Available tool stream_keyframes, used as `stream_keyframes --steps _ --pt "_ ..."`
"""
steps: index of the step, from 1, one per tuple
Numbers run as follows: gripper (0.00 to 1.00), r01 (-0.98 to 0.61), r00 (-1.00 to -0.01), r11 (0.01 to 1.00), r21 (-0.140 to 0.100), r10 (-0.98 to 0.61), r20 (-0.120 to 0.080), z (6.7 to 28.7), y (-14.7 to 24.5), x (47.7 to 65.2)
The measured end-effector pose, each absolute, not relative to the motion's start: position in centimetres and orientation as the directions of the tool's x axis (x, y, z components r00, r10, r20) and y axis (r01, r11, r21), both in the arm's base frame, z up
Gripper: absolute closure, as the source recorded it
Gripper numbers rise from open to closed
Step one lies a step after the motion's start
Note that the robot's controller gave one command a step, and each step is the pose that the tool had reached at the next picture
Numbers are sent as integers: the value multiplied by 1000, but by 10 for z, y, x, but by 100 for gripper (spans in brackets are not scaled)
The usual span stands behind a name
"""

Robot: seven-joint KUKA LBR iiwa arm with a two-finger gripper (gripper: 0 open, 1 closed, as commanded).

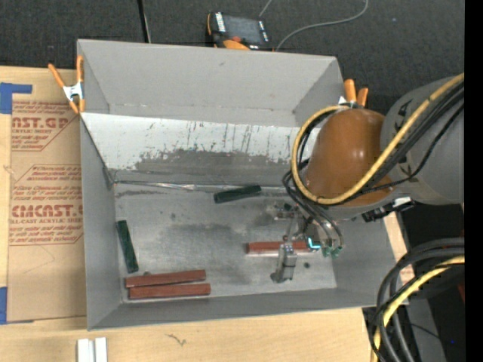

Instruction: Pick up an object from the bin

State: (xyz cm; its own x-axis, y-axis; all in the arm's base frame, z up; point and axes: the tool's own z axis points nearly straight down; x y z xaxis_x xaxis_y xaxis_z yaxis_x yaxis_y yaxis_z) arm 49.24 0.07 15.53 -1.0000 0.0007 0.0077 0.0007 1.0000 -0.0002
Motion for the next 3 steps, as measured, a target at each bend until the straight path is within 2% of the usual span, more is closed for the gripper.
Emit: stream_keyframes --steps 1,2,3 --pt "0 -59 -998 998 0 -59 4 65 -25 524" --pt "100 -59 -998 998 0 -59 -1 70 -24 525" --pt "100 -296 -955 955 -3 -296 -9 256 -25 525"
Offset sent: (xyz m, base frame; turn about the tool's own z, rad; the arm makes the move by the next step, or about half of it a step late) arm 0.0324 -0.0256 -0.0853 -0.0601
